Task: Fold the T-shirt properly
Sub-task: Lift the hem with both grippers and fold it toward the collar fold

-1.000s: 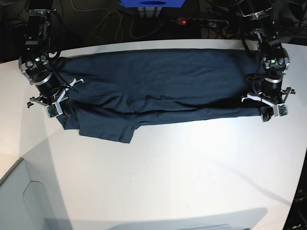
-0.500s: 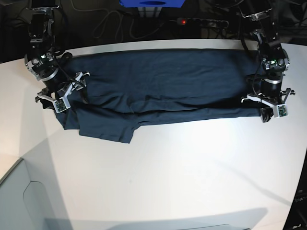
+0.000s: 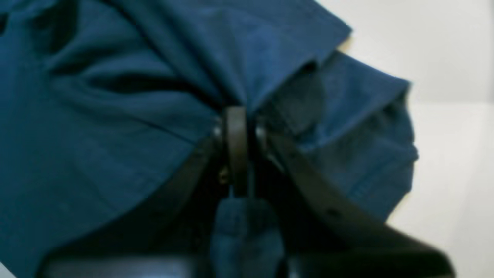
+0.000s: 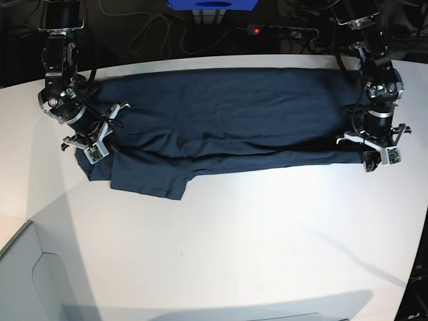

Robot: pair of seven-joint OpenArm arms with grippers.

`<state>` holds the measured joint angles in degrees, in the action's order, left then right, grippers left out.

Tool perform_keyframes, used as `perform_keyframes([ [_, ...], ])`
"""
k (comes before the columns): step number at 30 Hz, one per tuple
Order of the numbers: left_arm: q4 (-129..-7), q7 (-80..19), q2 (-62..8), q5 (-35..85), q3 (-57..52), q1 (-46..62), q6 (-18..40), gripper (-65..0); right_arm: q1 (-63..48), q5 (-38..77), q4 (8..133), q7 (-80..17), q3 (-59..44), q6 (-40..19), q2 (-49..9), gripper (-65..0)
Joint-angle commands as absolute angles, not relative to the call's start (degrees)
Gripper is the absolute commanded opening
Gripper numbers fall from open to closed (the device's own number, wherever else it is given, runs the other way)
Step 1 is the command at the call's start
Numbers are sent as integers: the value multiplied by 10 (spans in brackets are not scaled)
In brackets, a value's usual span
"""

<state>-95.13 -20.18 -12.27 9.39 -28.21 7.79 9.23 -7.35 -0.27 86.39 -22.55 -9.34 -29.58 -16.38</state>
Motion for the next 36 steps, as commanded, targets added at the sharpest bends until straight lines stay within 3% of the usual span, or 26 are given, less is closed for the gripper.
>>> perform_keyframes([
  [1, -960, -186, -132, 97, -284, 73, 90, -650, -71, 2, 875, -211, -99, -308, -172, -631],
  [15, -988, -184, -130, 97, -334, 72, 90, -650, -94, 2, 995, -218, -166, -309, -176, -648],
  [36, -949, -185, -128, 97, -349, 109, 90, -650, -163, 3, 1019, -223, -171, -310, -175, -648],
])
